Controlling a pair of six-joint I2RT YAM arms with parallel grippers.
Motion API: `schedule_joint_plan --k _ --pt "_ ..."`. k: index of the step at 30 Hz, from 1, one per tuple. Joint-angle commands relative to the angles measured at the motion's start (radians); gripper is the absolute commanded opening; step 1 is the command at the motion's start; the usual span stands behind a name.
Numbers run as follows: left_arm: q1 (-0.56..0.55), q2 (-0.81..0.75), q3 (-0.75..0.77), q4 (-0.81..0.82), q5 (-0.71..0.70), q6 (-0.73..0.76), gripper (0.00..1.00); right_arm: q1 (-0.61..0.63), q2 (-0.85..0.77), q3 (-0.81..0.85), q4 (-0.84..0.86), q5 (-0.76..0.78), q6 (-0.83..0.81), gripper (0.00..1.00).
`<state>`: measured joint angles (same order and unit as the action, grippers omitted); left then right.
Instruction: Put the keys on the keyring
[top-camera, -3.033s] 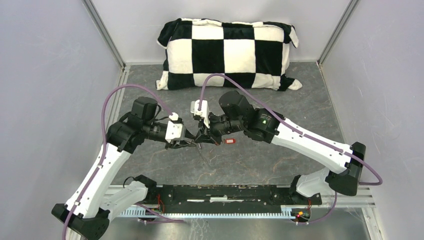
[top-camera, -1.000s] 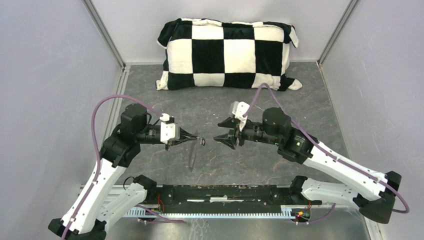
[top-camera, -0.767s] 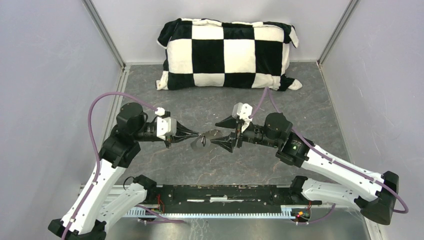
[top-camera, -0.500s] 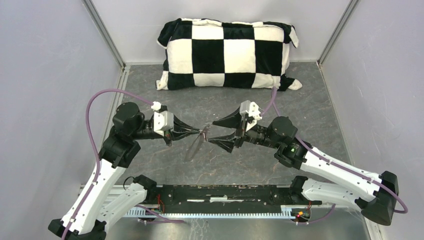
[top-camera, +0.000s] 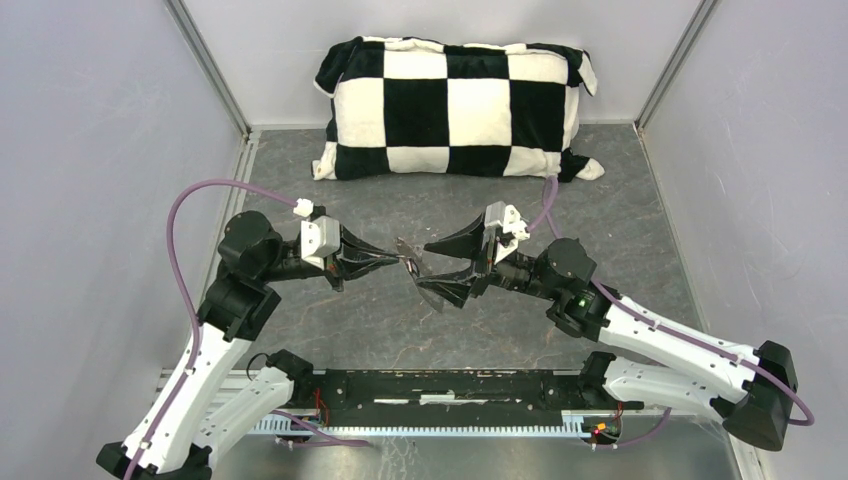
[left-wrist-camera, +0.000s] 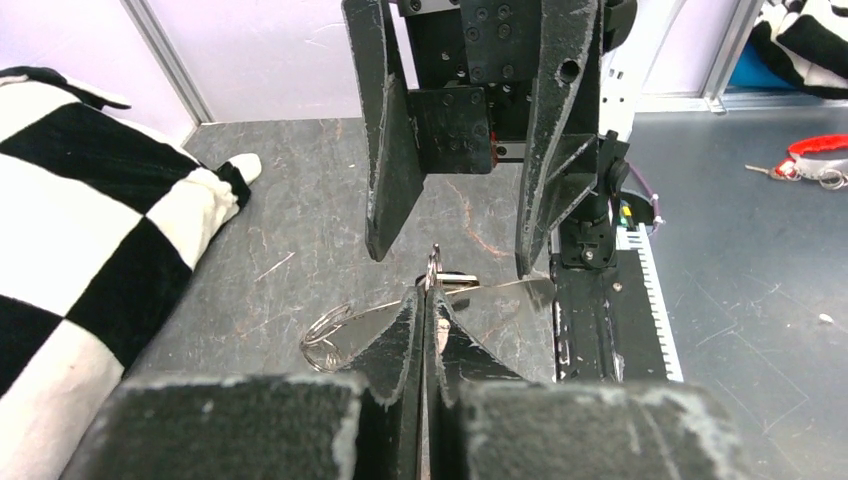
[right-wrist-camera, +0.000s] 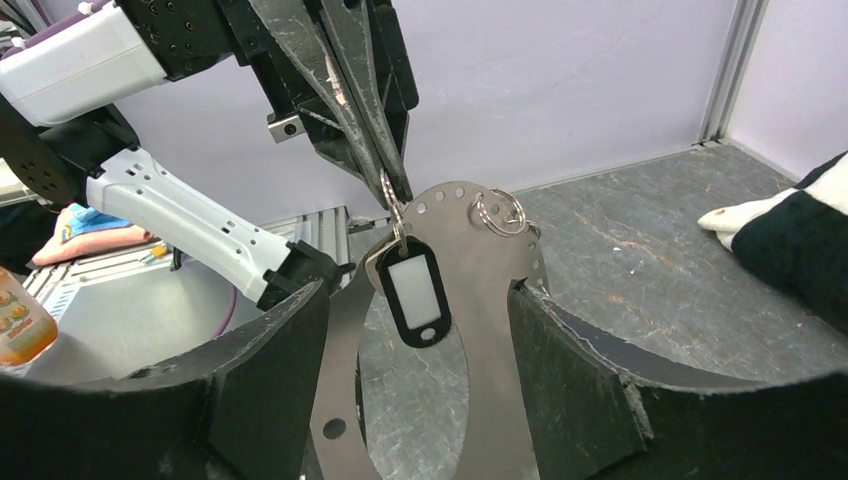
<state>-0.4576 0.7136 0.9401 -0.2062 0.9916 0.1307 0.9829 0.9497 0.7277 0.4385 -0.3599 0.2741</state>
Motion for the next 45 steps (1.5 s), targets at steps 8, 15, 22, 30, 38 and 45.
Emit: schedule_joint_plan --k 8,15,22,30,38,45 --pt "-0.003 -0.028 -0.029 0.112 -0.053 -0.128 0.02 0.057 0.042 0.076 0.000 0.097 -0.085 0.71" --pt "-0.003 -0.023 -0.024 0.119 -0.052 -0.128 0.02 0.083 0.058 0.099 -0.014 0.129 -0.119 0.59" --pt "-0.003 -0.024 -0.024 0.117 -0.043 -0.127 0.02 0.083 0.034 0.093 -0.042 0.132 -0.120 0.31" --pt "-0.003 -0.026 -0.022 0.117 -0.035 -0.123 0.02 0.083 -0.006 0.068 -0.075 0.149 -0.113 0.11" --pt "-0.003 -0.035 -0.026 0.118 -0.043 -0.125 0.02 0.083 0.010 0.070 -0.091 0.106 -0.094 0.22" --pt "-0.003 -0.034 -0.026 0.091 -0.023 -0.100 0.02 0.083 -0.016 0.160 -0.181 0.153 -0.224 0.63"
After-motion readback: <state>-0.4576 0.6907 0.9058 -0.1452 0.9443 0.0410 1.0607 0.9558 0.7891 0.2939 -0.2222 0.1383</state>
